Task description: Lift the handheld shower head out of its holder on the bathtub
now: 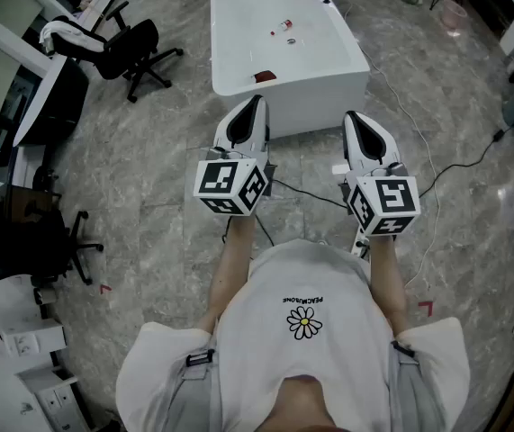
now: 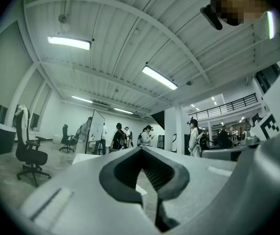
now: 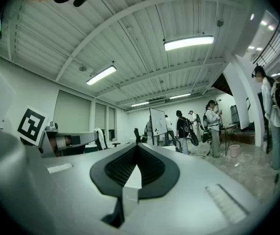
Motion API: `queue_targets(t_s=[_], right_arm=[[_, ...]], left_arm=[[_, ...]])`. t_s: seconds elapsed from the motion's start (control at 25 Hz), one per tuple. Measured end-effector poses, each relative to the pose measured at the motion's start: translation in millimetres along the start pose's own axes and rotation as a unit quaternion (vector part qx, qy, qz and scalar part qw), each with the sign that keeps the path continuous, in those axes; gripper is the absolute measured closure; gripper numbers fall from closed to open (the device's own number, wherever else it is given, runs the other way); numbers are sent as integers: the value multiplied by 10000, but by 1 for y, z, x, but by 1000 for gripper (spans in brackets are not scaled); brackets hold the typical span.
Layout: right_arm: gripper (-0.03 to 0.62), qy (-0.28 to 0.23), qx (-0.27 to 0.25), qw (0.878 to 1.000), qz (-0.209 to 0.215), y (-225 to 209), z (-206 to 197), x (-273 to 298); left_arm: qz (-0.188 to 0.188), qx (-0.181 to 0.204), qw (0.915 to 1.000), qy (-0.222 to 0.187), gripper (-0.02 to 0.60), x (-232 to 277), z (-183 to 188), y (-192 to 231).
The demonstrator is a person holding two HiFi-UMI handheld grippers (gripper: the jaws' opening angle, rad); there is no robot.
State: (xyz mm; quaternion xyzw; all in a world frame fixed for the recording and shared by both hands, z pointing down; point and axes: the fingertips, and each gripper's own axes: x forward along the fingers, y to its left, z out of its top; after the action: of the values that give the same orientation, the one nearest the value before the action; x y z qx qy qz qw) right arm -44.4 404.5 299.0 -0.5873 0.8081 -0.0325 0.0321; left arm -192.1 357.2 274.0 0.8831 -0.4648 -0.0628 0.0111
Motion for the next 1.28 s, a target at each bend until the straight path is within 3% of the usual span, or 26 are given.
queue_targets(t_s=[0.32,0.64,1.04,1.28], right_arm=[[571,-88,-3,10000,20,-16,3,-3],[571,-317,-53,9987,395,-28,20,0],[569,-184,88,9991,359,-58,-3,57],[569,-113,-74,9999,102,-110,-7,145]], left_arm=[[-201,83,9998,-1,581,18,0,-22],[-457,318,9983,164,581,40,-7,-54],[-289,-1,9991,312,581,88,-44,-2],[-485,-290,9982,174,581,188,-65,42]])
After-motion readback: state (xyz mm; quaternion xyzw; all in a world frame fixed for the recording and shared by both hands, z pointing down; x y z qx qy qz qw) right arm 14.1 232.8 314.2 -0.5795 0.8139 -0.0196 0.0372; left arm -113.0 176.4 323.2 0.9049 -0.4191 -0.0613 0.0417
